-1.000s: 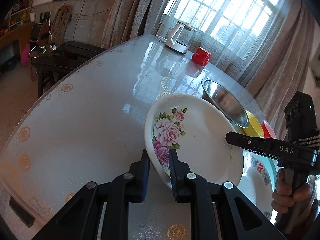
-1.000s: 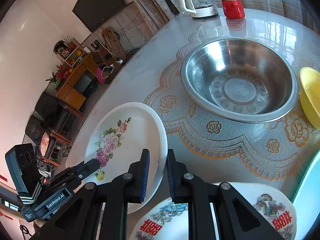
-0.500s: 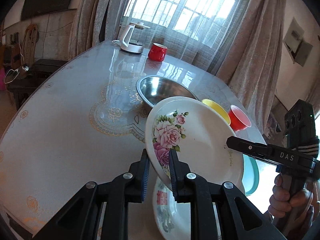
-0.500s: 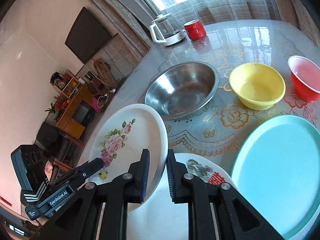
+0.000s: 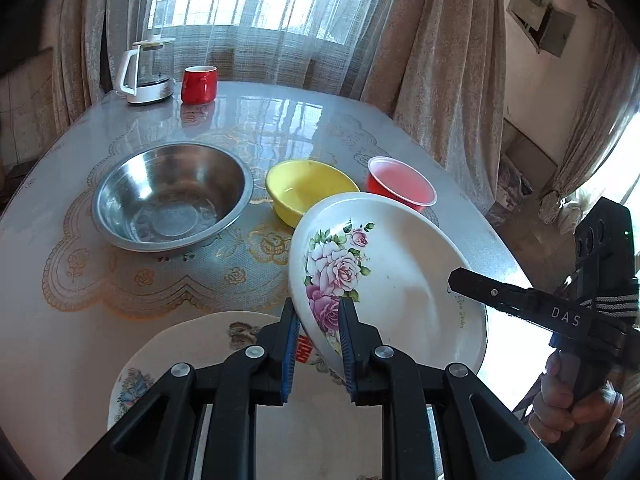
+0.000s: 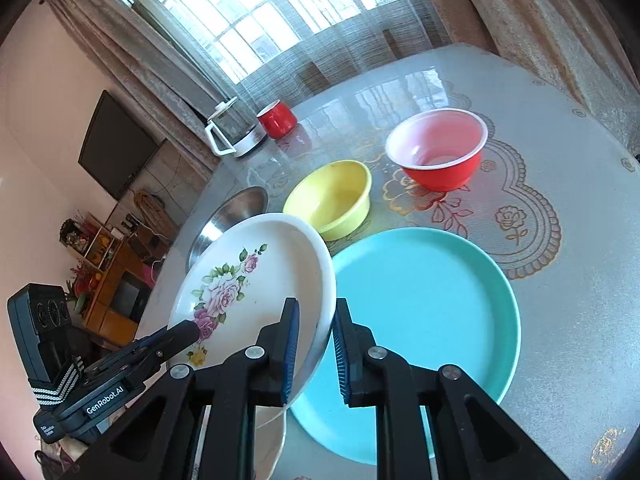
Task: Organize plates and bowls
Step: 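Lift the rose-print plate and lower it onto the teal plate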
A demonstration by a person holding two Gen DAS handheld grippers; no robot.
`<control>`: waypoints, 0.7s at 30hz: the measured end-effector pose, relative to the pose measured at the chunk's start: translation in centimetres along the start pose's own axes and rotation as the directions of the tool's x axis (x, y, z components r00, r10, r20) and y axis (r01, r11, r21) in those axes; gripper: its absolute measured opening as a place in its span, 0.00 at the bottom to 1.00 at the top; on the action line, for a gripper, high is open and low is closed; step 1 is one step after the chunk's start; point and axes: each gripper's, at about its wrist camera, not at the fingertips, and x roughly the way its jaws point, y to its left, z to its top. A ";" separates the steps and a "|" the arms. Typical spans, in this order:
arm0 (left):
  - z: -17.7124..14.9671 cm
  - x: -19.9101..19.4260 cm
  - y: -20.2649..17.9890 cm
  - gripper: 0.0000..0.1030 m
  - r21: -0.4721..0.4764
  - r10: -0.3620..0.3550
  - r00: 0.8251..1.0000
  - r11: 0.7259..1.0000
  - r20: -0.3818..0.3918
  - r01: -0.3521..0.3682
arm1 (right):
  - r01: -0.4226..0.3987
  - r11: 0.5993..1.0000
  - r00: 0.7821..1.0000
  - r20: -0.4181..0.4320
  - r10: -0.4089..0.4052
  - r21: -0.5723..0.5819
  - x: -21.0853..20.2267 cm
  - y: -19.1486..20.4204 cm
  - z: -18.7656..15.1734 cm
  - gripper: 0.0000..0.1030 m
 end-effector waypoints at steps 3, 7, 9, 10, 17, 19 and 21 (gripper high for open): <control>0.2 1.6 -2.1 0.19 0.053 0.007 0.999 0.999 -0.032 -0.005 | 0.051 0.998 0.999 0.002 -0.052 0.041 -0.2 -2.4 -0.5 0.16; 0.1 4.0 -3.9 0.19 0.090 0.010 0.997 0.996 -0.081 -0.003 | 0.096 0.992 0.995 -0.011 -0.095 0.088 -0.2 -5.0 -1.2 0.16; -0.1 5.1 -4.3 0.20 0.100 0.012 0.994 0.995 -0.112 -0.001 | 0.111 0.988 0.994 -0.022 -0.109 0.107 0.2 -6.0 -1.4 0.16; -0.2 5.5 -4.4 0.20 0.105 0.016 0.992 0.994 -0.125 -0.003 | 0.115 0.987 0.993 -0.028 -0.113 0.115 0.2 -6.5 -1.6 0.16; -0.9 7.0 -4.7 0.22 0.147 0.091 0.981 0.987 -0.170 -0.066 | 0.127 0.985 0.990 -0.069 -0.120 0.115 1.4 -7.2 -2.3 0.17; -0.9 7.0 -4.9 0.22 0.161 0.104 0.980 0.984 -0.170 -0.077 | 0.138 0.985 0.989 -0.068 -0.131 0.109 1.8 -7.2 -2.2 0.17; -1.0 7.1 -5.0 0.22 0.176 0.114 0.980 0.981 -0.165 -0.084 | 0.139 0.985 0.989 -0.060 -0.133 0.106 1.6 -7.3 -2.4 0.17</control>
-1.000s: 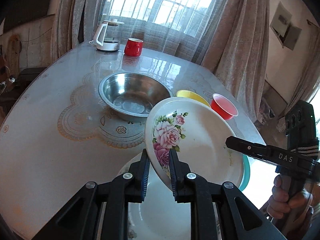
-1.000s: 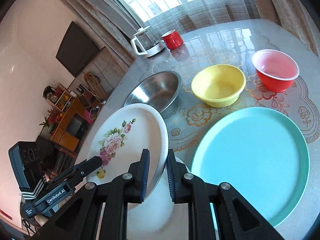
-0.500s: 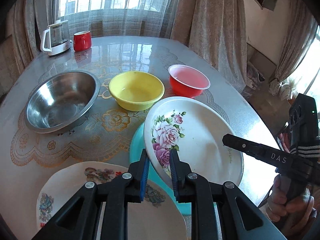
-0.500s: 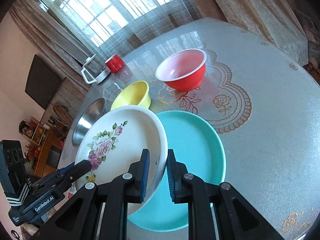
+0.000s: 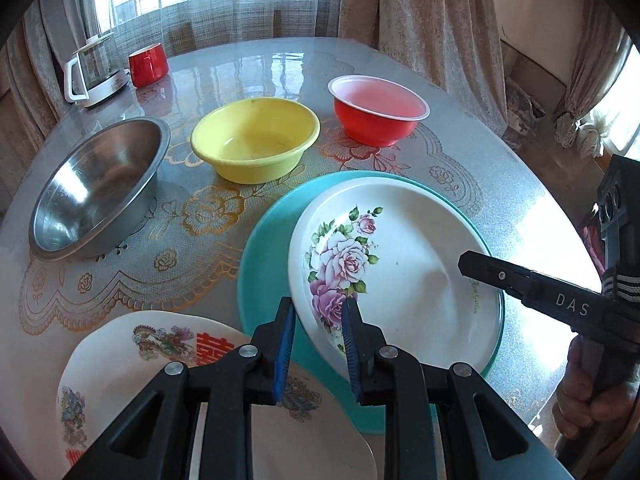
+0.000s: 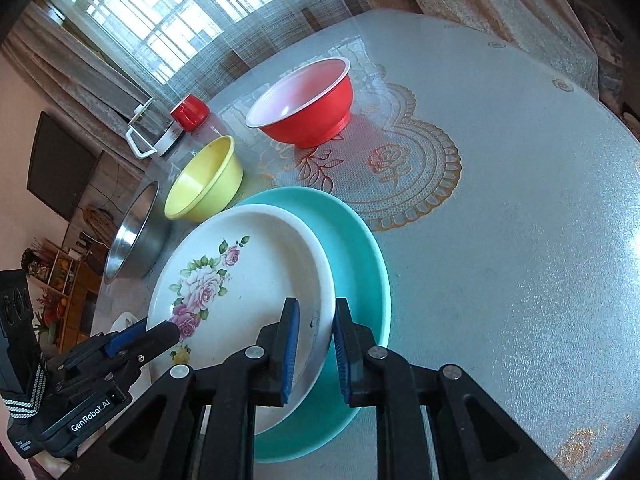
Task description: Organize plates and bowls
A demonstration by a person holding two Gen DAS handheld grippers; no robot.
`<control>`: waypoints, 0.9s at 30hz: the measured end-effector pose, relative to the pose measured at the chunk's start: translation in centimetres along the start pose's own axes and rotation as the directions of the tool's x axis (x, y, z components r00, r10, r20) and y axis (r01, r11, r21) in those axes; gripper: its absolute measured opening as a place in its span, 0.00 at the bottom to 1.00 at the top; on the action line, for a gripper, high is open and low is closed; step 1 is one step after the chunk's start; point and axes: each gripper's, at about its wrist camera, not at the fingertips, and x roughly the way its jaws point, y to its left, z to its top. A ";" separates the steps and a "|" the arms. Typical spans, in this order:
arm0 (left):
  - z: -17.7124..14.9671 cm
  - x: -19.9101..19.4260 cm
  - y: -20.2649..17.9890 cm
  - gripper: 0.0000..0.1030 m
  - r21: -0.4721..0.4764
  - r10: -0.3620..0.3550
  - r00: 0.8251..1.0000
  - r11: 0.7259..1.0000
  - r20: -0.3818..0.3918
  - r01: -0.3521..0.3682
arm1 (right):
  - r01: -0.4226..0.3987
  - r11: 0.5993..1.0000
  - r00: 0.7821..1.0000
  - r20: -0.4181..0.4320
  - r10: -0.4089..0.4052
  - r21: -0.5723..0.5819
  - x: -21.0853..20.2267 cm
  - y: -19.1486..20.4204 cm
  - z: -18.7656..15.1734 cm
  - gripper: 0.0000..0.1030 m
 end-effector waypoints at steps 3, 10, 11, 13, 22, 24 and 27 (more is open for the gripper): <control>0.1 -0.1 0.0 0.22 -0.006 0.018 1.000 1.000 0.001 -0.018 | 0.012 1.000 1.000 0.002 -0.012 -0.016 0.0 0.1 -0.1 0.17; -0.5 -1.4 0.2 0.25 -0.015 0.009 1.000 1.000 0.028 -0.009 | 0.037 0.997 0.999 0.013 -0.036 -0.062 -0.2 0.9 -0.5 0.18; -0.6 -1.6 0.2 0.25 -0.018 0.003 0.999 1.000 0.033 -0.003 | 0.043 0.996 0.999 0.014 -0.042 -0.082 -0.2 1.1 -0.7 0.18; -0.9 -2.0 0.4 0.25 -0.025 -0.002 0.999 1.000 0.046 0.003 | 0.043 0.994 0.999 0.011 -0.042 -0.104 -0.1 1.5 -1.0 0.16; -2.1 -4.4 2.3 0.25 -0.085 0.000 0.995 0.996 0.101 0.008 | 0.059 0.994 0.998 0.004 -0.059 -0.097 0.1 1.7 -1.3 0.16; -2.4 -4.9 3.1 0.25 -0.109 0.001 0.994 0.994 0.113 0.012 | 0.062 0.993 0.998 0.006 -0.062 -0.100 0.1 1.9 -1.3 0.17; -2.9 -5.5 4.1 0.25 -0.141 0.007 0.993 0.990 0.122 0.011 | 0.063 0.994 0.998 0.007 -0.063 -0.092 0.2 1.9 -1.3 0.19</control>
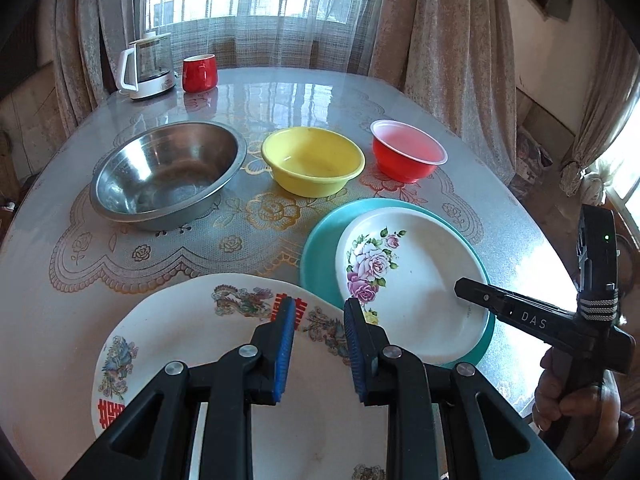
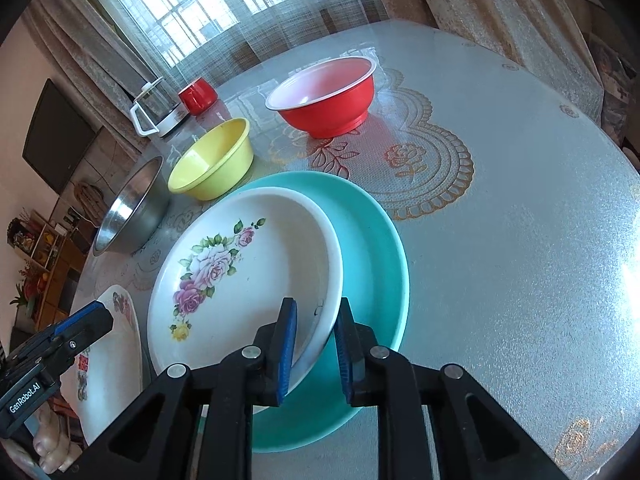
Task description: Organize plates and bowls
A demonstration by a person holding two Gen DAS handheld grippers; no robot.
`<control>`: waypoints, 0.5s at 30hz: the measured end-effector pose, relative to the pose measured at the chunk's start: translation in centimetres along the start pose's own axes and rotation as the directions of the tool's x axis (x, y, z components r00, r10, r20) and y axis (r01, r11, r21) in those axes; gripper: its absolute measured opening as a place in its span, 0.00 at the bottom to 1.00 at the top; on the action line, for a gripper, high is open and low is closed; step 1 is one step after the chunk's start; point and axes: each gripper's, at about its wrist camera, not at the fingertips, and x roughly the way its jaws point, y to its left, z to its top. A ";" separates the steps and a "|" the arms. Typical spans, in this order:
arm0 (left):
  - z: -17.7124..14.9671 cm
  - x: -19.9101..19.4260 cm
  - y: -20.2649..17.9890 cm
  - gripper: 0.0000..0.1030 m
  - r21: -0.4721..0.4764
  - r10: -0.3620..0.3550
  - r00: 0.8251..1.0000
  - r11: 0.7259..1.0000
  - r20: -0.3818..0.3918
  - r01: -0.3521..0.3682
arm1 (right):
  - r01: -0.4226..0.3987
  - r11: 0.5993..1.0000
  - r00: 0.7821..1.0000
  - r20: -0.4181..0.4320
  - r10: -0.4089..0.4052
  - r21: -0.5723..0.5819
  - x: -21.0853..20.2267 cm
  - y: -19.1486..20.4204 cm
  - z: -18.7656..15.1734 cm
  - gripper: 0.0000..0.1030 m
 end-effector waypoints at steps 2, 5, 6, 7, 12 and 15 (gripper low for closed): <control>-0.3 -0.3 0.7 0.25 -0.021 -0.004 1.000 1.000 0.003 0.004 | 0.003 1.000 1.000 0.000 -0.003 0.004 0.0 0.0 0.0 0.19; -1.0 -0.8 1.7 0.26 -0.048 -0.003 1.000 0.999 0.011 0.004 | 0.006 1.000 1.000 0.001 -0.006 0.010 -0.2 0.0 -0.1 0.22; -1.2 -1.0 2.0 0.27 -0.057 -0.001 1.000 0.998 0.014 0.002 | 0.008 1.000 1.000 0.001 -0.008 0.010 -0.2 0.0 -0.2 0.23; -1.5 -1.2 2.3 0.28 -0.065 0.003 1.000 0.998 0.016 -0.002 | 0.012 1.000 1.000 0.001 -0.012 0.010 -0.3 0.1 -0.2 0.24; -2.2 -2.2 3.7 0.31 -0.101 0.028 0.999 0.995 0.024 -0.025 | 0.018 1.000 1.000 0.002 -0.018 0.009 -0.5 0.1 -0.5 0.26; -2.5 -2.8 4.3 0.36 -0.105 0.078 0.996 0.992 0.043 -0.073 | 0.017 1.000 1.000 0.001 -0.017 0.023 -0.6 -0.1 -0.5 0.26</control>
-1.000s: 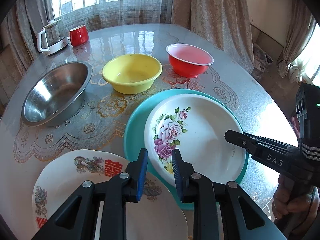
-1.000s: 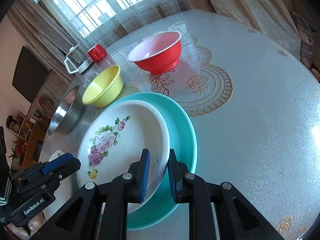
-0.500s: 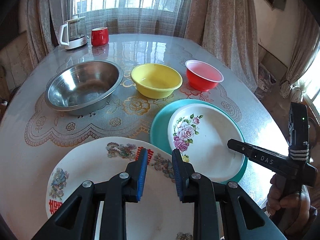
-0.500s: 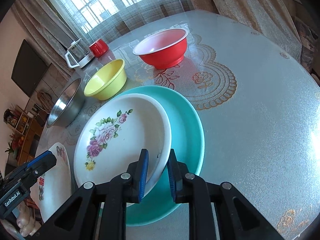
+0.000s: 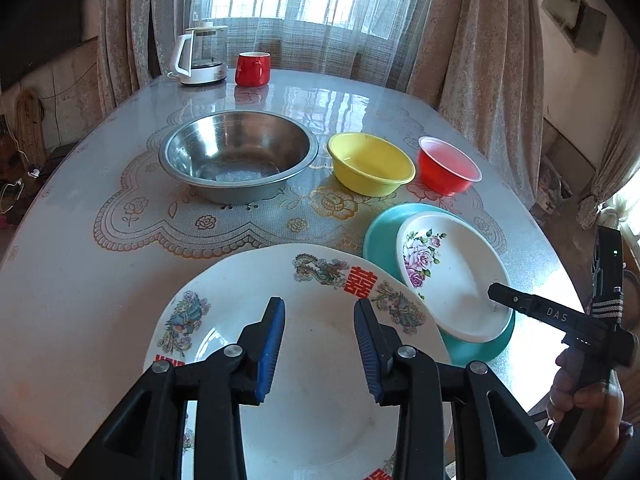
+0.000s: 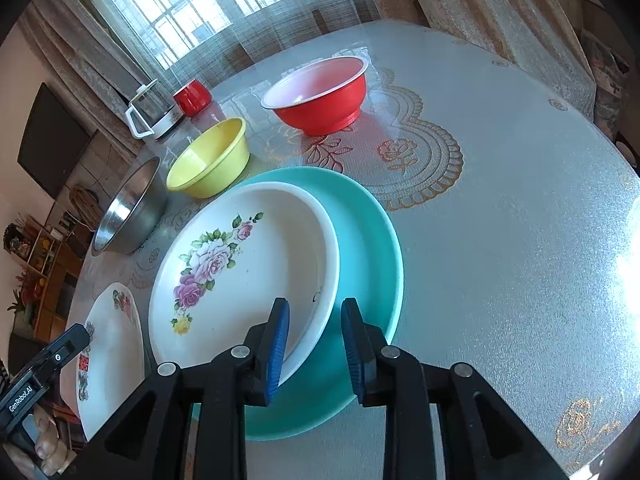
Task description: Organize plates and bowls
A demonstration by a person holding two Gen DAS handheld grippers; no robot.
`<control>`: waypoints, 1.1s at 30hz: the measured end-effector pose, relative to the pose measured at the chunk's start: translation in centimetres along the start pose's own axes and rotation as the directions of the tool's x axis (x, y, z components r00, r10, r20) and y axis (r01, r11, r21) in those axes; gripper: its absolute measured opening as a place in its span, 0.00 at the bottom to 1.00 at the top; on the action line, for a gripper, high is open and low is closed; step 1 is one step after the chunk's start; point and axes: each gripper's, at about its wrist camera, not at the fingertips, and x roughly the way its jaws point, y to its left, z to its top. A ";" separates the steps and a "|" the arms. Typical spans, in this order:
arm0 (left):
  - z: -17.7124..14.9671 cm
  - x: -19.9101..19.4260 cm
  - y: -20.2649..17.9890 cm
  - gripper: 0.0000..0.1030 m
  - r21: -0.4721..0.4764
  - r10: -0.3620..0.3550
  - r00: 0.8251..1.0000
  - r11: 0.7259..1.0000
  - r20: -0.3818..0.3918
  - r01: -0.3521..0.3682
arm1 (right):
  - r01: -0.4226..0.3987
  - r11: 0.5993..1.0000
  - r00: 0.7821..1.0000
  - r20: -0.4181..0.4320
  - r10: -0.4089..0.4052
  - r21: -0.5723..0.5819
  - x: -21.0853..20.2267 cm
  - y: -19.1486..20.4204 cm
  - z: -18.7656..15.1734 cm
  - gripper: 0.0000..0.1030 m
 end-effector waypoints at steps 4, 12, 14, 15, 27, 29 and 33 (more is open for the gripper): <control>-0.4 -0.6 1.0 0.38 -0.013 0.033 0.999 0.999 0.021 -0.033 | 0.008 1.000 0.999 0.052 -0.008 -0.006 -0.9 0.1 -0.1 0.27; -1.1 -0.8 2.6 0.40 -0.041 0.057 0.998 0.998 0.021 -0.056 | -0.107 0.994 0.985 0.135 0.111 -0.035 -3.6 1.2 0.1 0.36; -1.3 -0.7 2.9 0.40 -0.046 0.062 0.998 0.997 0.018 -0.061 | -0.161 0.985 0.978 0.123 0.167 -0.059 -3.9 1.7 -0.1 0.36; -1.3 -0.7 3.1 0.40 -0.048 0.065 0.998 0.997 0.016 -0.064 | -0.189 0.980 0.974 0.111 0.196 -0.069 -3.9 2.0 -0.1 0.36; -1.3 -0.9 5.5 0.40 -0.092 0.067 0.997 0.994 0.028 -0.064 | -0.441 0.884 0.897 -0.121 0.426 -0.157 -2.7 6.2 -3.4 0.36; -1.4 -1.0 5.9 0.41 -0.089 0.060 0.998 0.994 0.033 -0.057 | -0.460 0.875 0.886 -0.152 0.439 -0.151 -2.4 6.5 -3.9 0.36; -1.5 -0.9 6.9 0.42 -0.102 0.011 0.999 0.995 0.032 -0.007 | -0.518 0.847 0.847 -0.214 0.487 -0.119 -1.9 6.4 -5.2 0.36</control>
